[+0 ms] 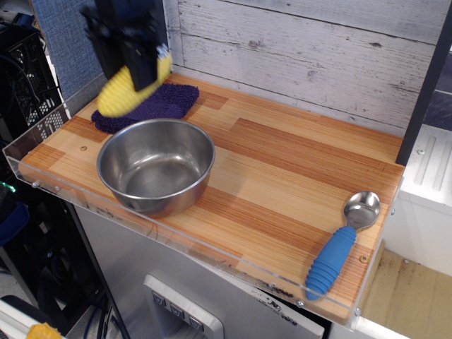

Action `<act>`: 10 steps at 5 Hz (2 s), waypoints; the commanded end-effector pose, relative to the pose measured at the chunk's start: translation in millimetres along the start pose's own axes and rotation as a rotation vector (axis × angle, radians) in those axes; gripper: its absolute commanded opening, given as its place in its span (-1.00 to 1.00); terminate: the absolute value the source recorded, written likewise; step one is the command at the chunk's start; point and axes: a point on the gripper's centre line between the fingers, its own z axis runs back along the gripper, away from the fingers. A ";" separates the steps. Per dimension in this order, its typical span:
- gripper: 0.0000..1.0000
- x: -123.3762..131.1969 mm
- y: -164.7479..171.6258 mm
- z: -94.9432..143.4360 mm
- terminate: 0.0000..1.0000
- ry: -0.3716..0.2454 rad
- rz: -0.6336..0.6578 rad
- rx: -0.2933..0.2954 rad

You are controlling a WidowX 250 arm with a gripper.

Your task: Move the piece of corn out of the steel pan.

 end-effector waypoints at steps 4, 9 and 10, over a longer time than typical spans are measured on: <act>-1.00 52.8 39.7 -38.8 -1.00 -0.030 0.208 0.056; -1.00 69.2 49.2 -37.3 -1.00 -0.007 0.163 0.155; -1.00 66.0 48.9 -43.0 -1.00 0.022 0.141 0.164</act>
